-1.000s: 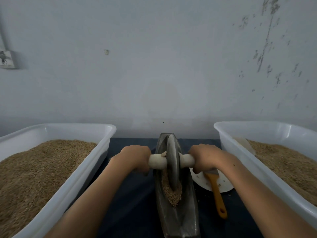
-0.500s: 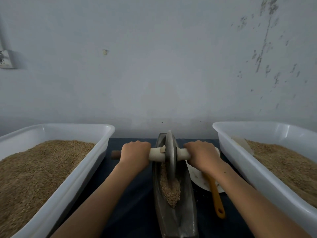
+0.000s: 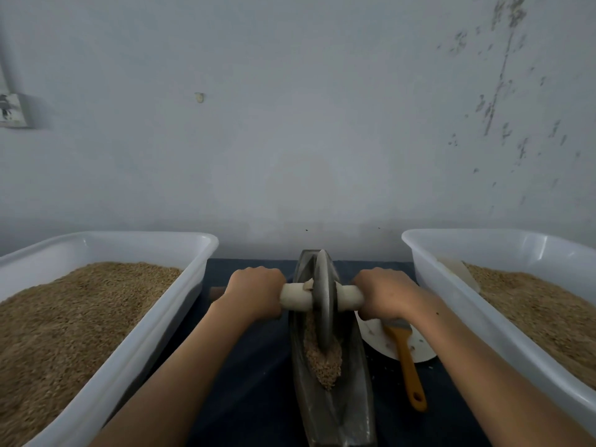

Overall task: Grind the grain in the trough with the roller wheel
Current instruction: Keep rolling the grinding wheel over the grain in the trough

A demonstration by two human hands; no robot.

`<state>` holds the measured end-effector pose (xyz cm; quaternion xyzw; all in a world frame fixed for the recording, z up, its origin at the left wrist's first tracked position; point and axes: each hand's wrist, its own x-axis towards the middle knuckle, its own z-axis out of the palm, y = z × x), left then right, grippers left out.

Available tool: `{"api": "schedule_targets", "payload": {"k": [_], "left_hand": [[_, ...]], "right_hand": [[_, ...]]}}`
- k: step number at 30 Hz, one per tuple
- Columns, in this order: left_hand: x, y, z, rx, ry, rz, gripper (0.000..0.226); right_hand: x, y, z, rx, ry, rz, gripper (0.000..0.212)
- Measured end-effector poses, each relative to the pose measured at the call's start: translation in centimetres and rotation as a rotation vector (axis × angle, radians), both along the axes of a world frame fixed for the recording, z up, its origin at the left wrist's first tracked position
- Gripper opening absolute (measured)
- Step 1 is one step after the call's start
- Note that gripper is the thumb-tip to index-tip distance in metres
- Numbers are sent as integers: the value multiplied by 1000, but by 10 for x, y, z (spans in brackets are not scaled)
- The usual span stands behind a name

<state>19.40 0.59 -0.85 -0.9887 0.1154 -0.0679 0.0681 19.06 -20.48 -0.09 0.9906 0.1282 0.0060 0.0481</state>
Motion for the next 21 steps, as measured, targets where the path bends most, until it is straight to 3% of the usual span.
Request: {"api": "schedule_targets", "payload": {"k": [5, 8, 14, 21], "left_hand": [[1, -3, -7, -45, -171, 10, 26], [0, -2, -3, -9, -91, 8, 32], [-6, 1, 6, -18, 202, 8, 47], [-4, -2, 2, -28, 65, 36, 36]], "right_hand": [[2, 3, -11, 45, -278, 4, 9], [1, 1, -9, 18, -221, 20, 16], [-2, -5, 5, 11, 153, 46, 36], [2, -3, 0, 26, 43, 52, 27]]}}
